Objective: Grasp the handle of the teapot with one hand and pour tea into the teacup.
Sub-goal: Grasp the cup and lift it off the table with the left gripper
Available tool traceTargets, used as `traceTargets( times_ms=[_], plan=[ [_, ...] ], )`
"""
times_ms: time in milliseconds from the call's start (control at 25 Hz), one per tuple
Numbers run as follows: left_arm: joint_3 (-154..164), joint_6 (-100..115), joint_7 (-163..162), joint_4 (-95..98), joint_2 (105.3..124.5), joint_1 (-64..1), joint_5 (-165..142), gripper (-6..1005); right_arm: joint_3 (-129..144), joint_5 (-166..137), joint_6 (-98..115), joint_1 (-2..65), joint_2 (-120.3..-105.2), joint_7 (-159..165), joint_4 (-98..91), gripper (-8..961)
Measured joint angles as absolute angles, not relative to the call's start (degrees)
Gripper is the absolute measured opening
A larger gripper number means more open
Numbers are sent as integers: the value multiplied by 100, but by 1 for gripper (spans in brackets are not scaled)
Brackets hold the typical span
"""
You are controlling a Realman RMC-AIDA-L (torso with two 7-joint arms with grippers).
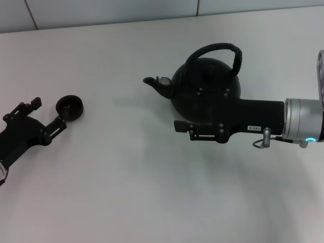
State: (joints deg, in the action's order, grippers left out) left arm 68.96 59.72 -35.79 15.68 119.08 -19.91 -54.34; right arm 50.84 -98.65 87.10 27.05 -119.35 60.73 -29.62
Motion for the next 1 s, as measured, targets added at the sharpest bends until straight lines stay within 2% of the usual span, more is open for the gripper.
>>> traceTargets(
  times_ms=[1000],
  plan=[
    [7264, 5362, -3443, 1560, 11908, -2278, -5425, 755, 5082, -9719, 8703, 2767, -11953, 6073, -2948, 709]
  ],
)
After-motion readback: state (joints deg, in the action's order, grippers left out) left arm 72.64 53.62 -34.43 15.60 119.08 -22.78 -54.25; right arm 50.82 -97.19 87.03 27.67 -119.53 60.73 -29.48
